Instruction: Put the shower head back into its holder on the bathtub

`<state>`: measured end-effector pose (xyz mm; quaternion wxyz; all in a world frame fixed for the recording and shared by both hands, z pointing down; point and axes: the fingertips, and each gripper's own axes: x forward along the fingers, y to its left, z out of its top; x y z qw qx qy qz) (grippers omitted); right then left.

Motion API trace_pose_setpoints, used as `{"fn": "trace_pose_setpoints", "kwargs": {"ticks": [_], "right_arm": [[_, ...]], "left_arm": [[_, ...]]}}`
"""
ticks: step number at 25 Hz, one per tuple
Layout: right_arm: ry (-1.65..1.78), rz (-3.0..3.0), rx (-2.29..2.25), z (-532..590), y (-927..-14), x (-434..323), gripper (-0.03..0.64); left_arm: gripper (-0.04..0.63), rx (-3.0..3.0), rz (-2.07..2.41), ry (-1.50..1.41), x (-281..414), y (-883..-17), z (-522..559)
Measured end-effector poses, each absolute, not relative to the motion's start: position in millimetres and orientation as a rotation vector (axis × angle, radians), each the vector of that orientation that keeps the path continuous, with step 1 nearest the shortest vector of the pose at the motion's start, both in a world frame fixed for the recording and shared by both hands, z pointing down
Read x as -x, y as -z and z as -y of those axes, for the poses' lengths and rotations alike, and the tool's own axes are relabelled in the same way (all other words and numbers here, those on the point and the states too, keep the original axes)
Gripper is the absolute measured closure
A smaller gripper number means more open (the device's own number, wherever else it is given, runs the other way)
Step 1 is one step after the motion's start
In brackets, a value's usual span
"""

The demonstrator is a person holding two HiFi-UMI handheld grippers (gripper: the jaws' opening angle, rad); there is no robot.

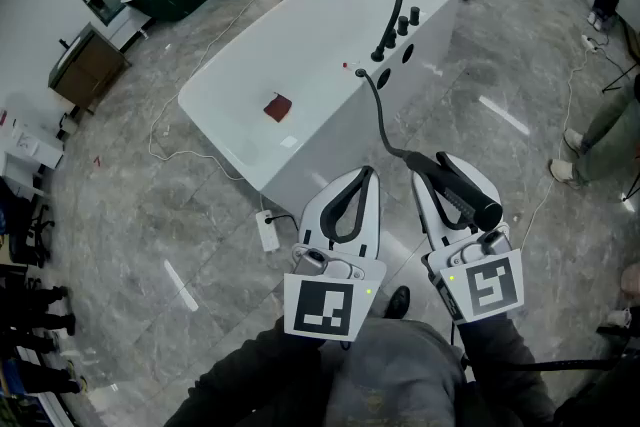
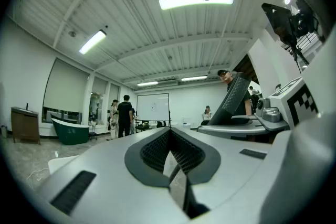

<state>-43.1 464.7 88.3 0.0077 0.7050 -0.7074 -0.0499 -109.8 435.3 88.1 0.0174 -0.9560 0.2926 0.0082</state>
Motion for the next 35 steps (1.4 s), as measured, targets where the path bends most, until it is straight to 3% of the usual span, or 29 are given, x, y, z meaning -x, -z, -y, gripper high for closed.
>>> {"fn": "trace_pose_setpoints", "kwargs": {"ticks": [23, 35], "right_arm": [[0.165, 2.285, -2.108, -469.8, -99.5, 0.0, 0.476], [0.141, 2.328, -2.067, -388.1, -107.2, -14.2, 0.476]], "left_arm": [[0.592, 2.930, -1.067, 0.032, 83.8, -108.4, -438.1], [0.592, 2.958, -1.090, 0.008, 63.4, -124.6, -345.5]]}}
